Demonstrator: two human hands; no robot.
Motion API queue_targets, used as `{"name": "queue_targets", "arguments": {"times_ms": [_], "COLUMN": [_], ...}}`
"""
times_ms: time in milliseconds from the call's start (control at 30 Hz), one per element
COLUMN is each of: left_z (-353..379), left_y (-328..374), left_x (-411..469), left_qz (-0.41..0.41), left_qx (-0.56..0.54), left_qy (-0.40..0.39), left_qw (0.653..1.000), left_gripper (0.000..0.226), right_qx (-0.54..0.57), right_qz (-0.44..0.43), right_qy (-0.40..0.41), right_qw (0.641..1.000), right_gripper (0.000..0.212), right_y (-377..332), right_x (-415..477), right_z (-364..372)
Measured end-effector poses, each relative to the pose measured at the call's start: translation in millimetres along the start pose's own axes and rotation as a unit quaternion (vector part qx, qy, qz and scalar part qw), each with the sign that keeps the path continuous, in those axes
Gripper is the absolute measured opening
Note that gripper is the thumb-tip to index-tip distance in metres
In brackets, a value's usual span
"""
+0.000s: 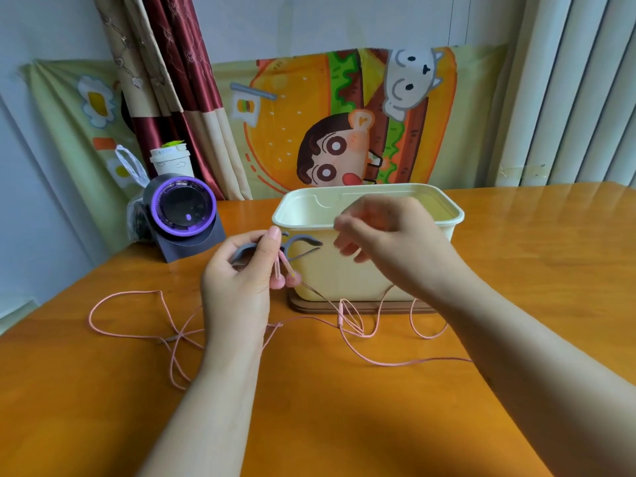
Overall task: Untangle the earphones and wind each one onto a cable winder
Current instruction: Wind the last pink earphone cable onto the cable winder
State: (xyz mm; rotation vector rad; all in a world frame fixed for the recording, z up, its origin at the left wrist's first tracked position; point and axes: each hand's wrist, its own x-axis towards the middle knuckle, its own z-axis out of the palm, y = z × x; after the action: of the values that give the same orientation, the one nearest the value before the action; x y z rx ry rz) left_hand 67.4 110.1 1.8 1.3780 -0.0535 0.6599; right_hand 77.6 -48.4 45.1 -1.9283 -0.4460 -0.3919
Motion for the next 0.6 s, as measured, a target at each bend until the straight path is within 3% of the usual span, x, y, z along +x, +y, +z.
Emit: {"name": "queue_targets", "arguments": {"times_ms": [67, 133, 233, 367, 500, 600], "left_z": [2.3, 6.5, 10.2, 9.6, 13.2, 15.1], "left_y": [-3.2, -7.0, -12.9, -18.1, -18.1, -19.4], "left_x": [-0.5, -2.3, -4.9, -5.5, -11.7, -12.1], "left_qz": [0.01, -0.009, -0.069, -0.096, -0.1, -0.099], "left_qx": [-0.005, -0.031, -0.09, -0.11, -0.106, -0.097], "left_qy": [0.026, 0.053, 0.085, 0.098, 0.104, 0.111], "left_qw": [1.0, 0.998, 0.99, 0.984, 0.984, 0.984], "left_gripper": [0.009, 0.008, 0.008, 0.021, 0.026, 0.025], "right_qx": [0.079, 0.15, 0.24, 0.282, 0.433, 0.485], "right_qz": [0.059, 0.1, 0.126, 0.16, 0.213, 0.214], "right_qy": [-0.085, -0.118, -0.09, -0.059, -0.077, -0.057], "right_qw": [0.991, 0.977, 0.959, 0.944, 0.873, 0.846], "right_gripper": [0.02, 0.018, 0.022, 0.021, 0.022, 0.02], "right_y": [-7.7, -6.6, -0.8, 6.0, 8.0, 8.9], "right_x": [-8.2, -16.5, -24.7, -30.8, -37.7, -39.3], "right_z": [11.0, 28.6, 49.9, 60.6, 70.3, 73.6]}}
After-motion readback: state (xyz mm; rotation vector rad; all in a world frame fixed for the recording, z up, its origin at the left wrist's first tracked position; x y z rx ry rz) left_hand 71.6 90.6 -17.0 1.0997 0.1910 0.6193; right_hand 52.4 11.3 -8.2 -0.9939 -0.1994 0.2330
